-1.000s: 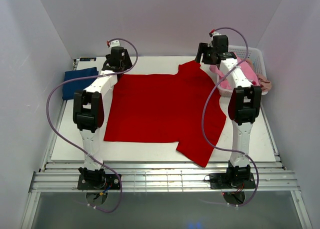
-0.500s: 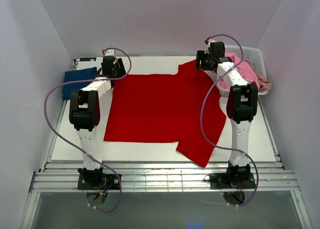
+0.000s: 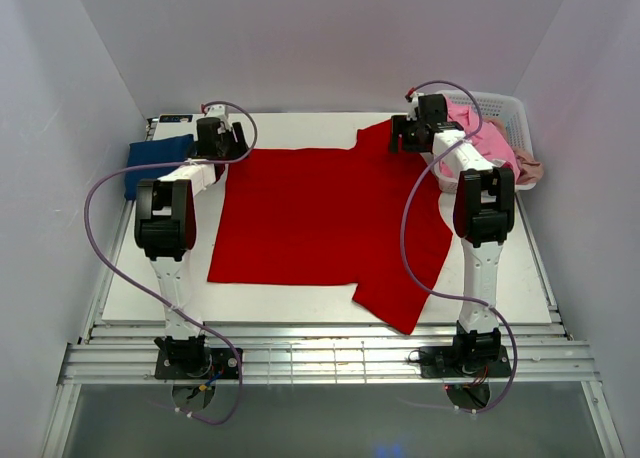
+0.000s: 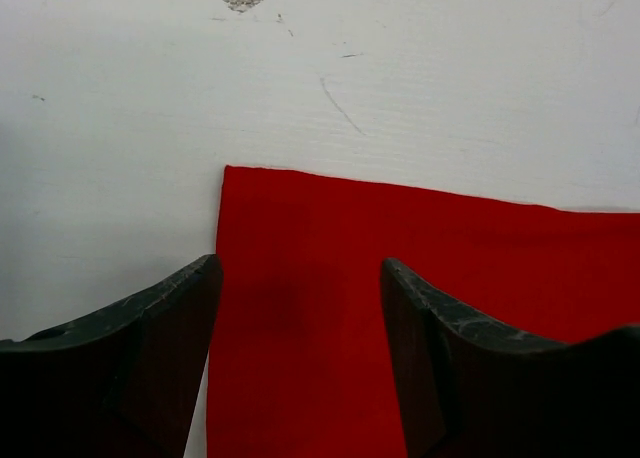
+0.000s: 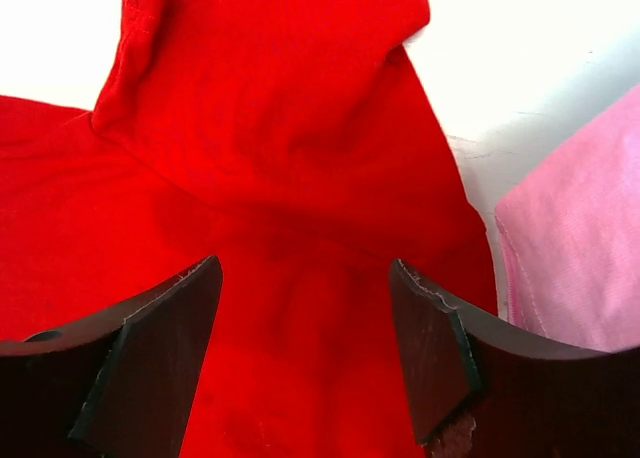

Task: Fold and stack the t-shirts
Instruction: Flatten out the tshirt, then grap the side of the flattened tshirt furthest away from the robot with both arms

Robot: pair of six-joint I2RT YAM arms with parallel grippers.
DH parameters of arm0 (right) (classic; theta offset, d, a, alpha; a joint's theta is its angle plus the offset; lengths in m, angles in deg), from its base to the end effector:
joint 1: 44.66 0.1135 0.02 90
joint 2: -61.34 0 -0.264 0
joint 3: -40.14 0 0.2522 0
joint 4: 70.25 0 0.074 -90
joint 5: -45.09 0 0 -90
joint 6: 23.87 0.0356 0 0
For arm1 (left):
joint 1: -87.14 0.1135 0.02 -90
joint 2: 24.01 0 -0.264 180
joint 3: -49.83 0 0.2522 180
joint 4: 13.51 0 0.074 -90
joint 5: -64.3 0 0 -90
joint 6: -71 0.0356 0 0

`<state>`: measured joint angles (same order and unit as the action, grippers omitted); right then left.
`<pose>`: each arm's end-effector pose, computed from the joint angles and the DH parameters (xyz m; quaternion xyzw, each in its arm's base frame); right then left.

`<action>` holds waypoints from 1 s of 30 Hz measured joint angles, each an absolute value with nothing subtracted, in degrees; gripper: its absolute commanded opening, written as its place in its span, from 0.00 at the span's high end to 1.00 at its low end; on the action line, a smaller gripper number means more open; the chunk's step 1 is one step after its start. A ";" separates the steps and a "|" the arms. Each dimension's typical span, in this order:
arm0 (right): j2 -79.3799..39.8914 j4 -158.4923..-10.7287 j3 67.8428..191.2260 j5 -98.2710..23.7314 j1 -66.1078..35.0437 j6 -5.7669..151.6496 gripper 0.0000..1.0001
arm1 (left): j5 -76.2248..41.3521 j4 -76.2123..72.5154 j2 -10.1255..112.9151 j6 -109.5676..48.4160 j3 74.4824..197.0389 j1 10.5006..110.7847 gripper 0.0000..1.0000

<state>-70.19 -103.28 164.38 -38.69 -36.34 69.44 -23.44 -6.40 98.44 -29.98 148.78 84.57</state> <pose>0.5225 0.0803 0.2083 -0.0624 0.9043 0.0915 0.4123 0.4867 -0.0233 0.1799 -0.0539 0.8669 -0.0754 0.4898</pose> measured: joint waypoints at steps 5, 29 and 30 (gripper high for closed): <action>-69.79 -104.13 165.58 -38.74 -36.34 69.33 0.26 | -23.44 -5.22 98.46 -29.89 149.63 84.31 0.24; -87.28 -97.88 182.17 -37.84 -38.97 73.13 0.27 | -29.77 4.51 118.27 -28.14 175.31 84.46 0.22; -87.35 -97.97 182.30 -37.64 -39.01 73.18 0.28 | -29.71 4.62 118.29 -28.30 175.40 84.53 0.22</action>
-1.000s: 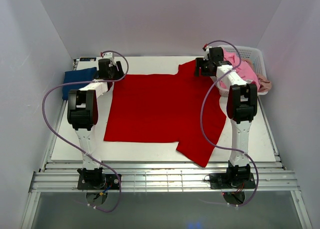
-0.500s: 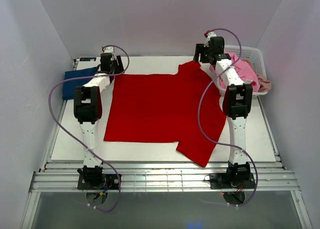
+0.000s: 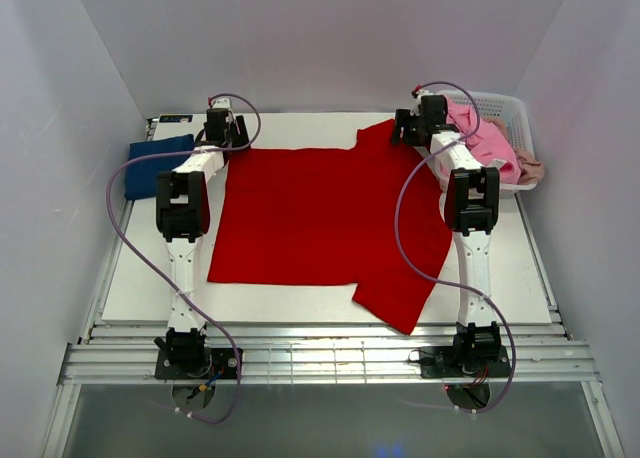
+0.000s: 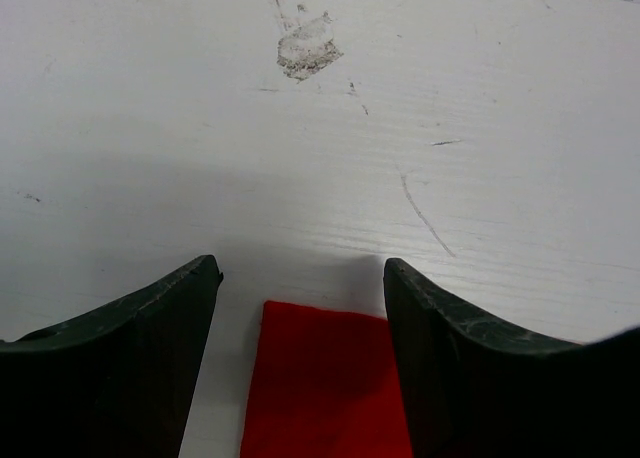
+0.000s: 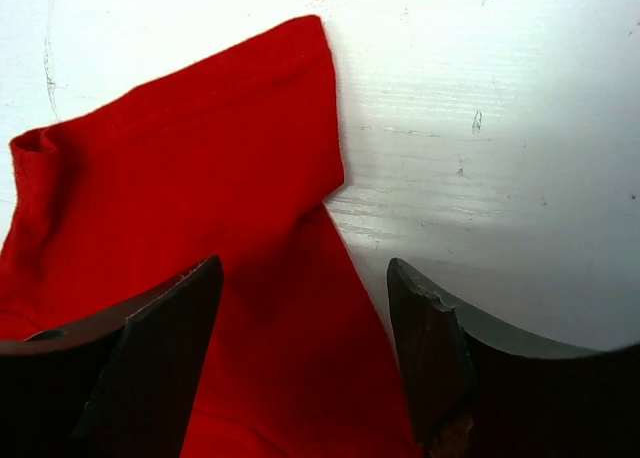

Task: Fold and stack the t-shirts
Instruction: Grap the side of the flattened tshirt furthest away from the robot with both arms

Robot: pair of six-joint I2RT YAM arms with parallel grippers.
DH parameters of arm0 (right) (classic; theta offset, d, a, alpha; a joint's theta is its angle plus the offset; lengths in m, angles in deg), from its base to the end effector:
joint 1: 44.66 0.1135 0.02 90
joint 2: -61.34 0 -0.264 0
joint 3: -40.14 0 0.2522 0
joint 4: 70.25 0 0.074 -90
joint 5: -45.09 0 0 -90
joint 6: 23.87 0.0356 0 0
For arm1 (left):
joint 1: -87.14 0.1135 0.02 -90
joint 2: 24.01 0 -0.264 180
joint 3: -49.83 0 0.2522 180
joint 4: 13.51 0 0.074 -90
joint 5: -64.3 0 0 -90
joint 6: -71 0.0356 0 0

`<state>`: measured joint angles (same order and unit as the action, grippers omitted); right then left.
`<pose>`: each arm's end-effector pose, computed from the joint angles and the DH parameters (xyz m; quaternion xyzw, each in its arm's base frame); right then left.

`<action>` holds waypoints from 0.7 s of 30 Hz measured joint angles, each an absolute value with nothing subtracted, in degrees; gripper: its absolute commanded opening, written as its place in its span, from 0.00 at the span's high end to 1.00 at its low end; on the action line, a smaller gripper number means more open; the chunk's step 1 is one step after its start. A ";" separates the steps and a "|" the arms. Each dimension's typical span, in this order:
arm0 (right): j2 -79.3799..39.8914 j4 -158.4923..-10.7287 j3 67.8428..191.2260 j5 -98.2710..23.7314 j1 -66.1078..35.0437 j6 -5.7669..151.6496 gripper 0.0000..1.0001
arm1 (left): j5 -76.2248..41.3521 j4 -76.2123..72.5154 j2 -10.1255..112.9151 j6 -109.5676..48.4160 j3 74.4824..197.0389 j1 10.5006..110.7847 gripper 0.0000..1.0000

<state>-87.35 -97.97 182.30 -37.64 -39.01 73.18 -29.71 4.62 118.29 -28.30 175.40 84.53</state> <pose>0.5832 0.0622 0.1605 -0.0189 0.8825 0.1073 0.4575 0.5598 -0.0230 0.1397 -0.0679 0.8834 -0.0171 0.4633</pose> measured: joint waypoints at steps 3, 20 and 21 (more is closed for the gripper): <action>-88.13 -97.80 183.33 -36.83 -39.16 73.44 0.37 | -29.58 4.55 118.29 -28.73 175.40 84.68 0.25; -91.06 -94.41 185.77 -32.53 -39.69 78.12 0.62 | -29.84 5.38 118.27 -30.09 175.12 85.67 0.69; -91.06 -94.39 185.77 -32.49 -39.69 78.18 0.62 | -29.86 4.94 118.05 -30.26 174.59 85.67 0.68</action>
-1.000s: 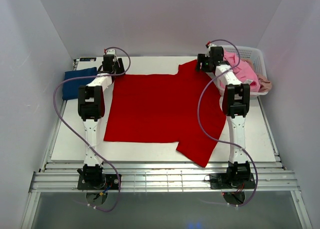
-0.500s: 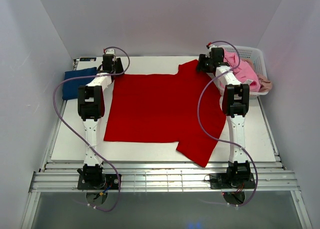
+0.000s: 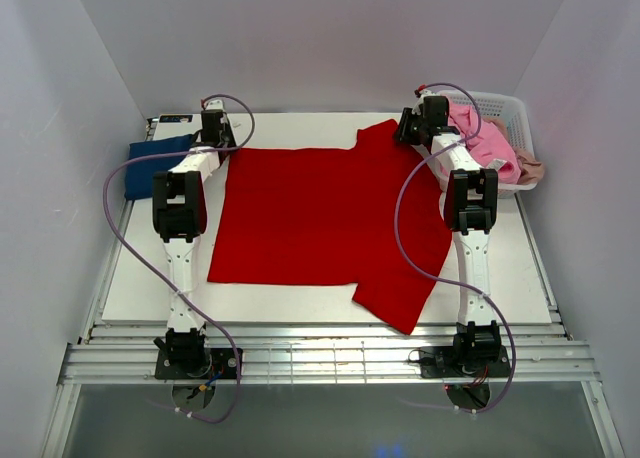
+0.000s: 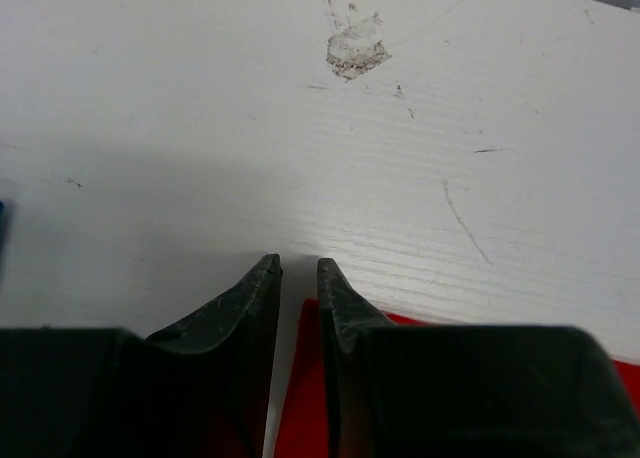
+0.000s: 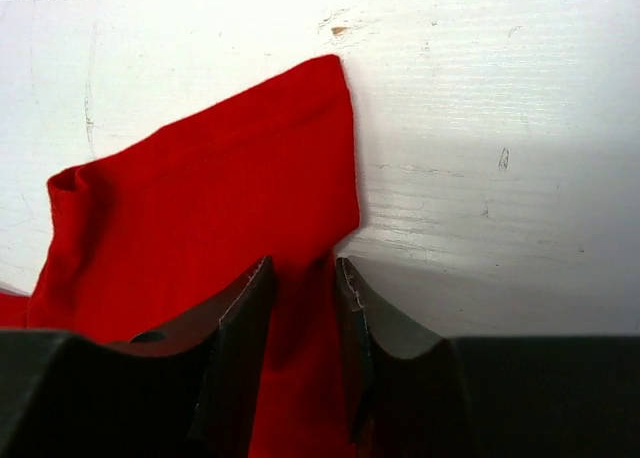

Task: Fold and stack the t-shirts
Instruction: Grap the side of the flattened tshirt furthest away from the robot with both arms, then fold the flattened tshirt in 1/3 of the way

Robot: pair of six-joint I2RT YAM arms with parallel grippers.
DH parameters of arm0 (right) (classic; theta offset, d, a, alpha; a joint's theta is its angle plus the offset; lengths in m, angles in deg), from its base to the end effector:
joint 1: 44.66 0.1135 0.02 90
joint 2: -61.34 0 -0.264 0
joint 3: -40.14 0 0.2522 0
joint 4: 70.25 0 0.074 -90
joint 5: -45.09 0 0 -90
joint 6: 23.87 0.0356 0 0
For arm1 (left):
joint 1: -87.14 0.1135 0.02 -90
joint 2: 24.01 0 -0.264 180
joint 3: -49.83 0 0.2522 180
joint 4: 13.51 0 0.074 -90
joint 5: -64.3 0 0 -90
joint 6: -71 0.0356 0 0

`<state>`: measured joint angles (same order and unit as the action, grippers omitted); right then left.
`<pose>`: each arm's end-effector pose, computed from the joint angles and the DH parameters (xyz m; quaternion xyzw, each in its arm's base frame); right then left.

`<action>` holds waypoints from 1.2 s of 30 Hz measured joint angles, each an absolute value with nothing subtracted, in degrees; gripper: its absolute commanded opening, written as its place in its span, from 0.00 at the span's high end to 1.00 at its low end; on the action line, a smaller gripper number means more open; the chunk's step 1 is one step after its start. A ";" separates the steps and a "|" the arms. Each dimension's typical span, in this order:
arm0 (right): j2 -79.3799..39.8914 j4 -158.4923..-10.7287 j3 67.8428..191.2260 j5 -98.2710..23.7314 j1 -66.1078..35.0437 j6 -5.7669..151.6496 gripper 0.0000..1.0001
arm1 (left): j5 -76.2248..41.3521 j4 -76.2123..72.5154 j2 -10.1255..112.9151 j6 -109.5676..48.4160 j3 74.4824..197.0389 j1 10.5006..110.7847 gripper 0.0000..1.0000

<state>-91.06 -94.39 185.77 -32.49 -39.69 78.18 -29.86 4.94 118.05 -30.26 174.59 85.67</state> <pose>0.5948 0.0594 0.1502 0.0002 0.8665 0.1656 0.4709 0.5578 -0.0117 0.1368 -0.0924 0.8848 -0.0184 0.4564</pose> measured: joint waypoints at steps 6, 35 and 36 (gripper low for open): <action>-91.06 -94.41 185.75 -32.29 -39.69 78.18 0.62 | -28.77 3.41 117.06 -31.44 172.65 85.45 0.42; -91.21 -90.26 184.07 -28.14 -39.73 81.26 0.92 | -29.73 5.05 115.08 -30.24 170.55 84.29 1.00; -91.21 -89.40 183.81 -27.96 -39.73 81.48 0.92 | -29.73 4.18 115.08 -30.15 170.09 84.29 1.00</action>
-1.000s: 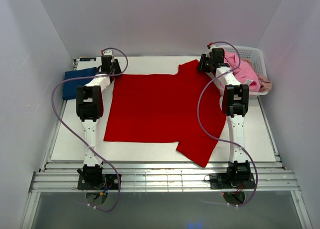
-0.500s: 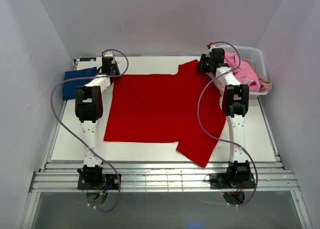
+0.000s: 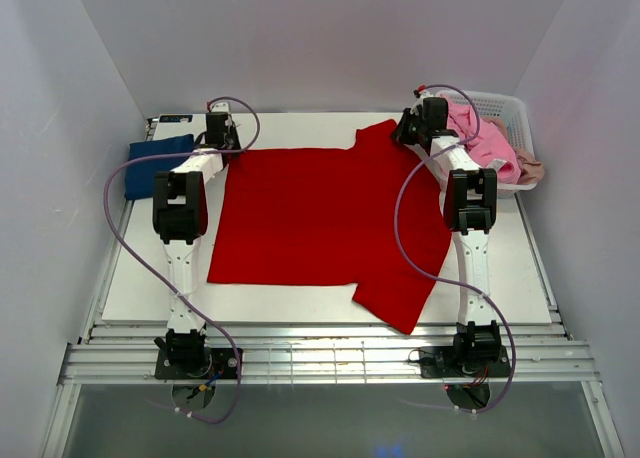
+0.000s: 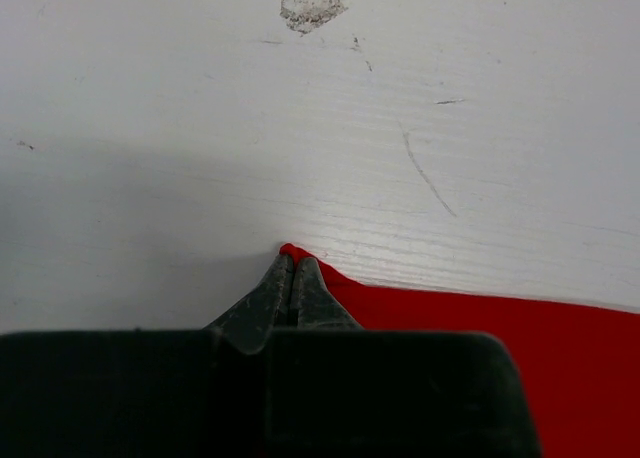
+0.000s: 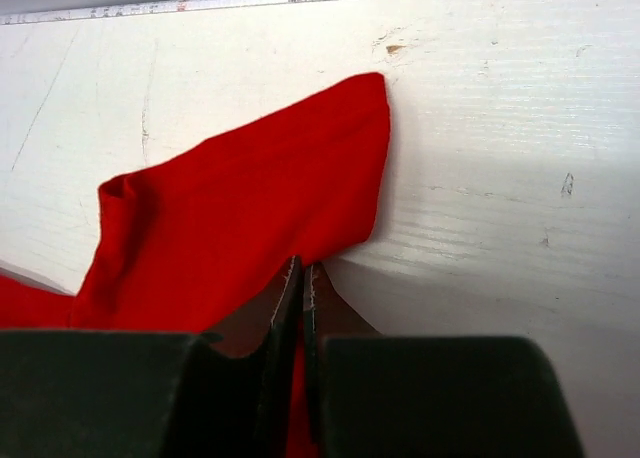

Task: Fold and stack the t-shirts
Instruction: Fold the flattened tshirt in 1/3 of the way

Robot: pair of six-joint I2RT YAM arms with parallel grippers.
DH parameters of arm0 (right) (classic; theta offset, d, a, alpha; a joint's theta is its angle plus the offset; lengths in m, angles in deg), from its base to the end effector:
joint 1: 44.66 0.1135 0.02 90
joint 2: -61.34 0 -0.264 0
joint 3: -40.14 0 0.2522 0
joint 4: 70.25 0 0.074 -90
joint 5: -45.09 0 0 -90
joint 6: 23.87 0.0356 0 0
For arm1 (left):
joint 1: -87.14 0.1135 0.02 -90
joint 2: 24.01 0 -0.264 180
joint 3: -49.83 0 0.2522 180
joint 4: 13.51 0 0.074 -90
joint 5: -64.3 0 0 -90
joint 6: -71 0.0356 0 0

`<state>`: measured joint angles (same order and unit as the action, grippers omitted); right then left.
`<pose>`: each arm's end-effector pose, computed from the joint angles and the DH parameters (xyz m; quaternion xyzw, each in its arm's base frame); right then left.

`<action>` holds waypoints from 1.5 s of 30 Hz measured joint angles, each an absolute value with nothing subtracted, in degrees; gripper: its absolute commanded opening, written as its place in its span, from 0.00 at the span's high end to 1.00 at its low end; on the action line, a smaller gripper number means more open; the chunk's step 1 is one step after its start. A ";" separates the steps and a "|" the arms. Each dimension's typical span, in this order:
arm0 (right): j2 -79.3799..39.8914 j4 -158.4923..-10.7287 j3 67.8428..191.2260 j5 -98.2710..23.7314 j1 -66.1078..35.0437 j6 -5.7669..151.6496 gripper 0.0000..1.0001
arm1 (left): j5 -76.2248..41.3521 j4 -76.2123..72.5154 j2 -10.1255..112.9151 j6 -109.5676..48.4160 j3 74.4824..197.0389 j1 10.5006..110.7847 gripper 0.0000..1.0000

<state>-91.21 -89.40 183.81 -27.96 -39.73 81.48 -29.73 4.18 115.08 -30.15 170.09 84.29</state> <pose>0.5957 0.0618 0.1455 0.0014 0.8513 0.2140 0.4790 0.5457 -0.0247 0.1398 -0.0804 0.8890 -0.0236 0.4501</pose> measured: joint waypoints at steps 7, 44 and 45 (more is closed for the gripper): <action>-88.92 -85.08 178.01 -27.81 -39.77 82.16 0.92 | -30.28 -1.31 112.15 -29.98 164.12 84.29 1.00; -40.22 -93.69 124.25 -36.75 -35.42 73.48 0.92 | -33.62 -7.08 78.42 -36.93 125.17 83.85 1.00; -39.89 -94.23 123.96 -37.32 -35.21 73.44 0.92 | -34.10 -6.95 77.72 -37.08 124.91 83.85 1.00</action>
<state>-39.89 -94.23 123.96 -37.32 -35.21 73.44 -34.10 -6.95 77.72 -37.08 124.91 83.85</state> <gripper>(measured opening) 0.083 0.009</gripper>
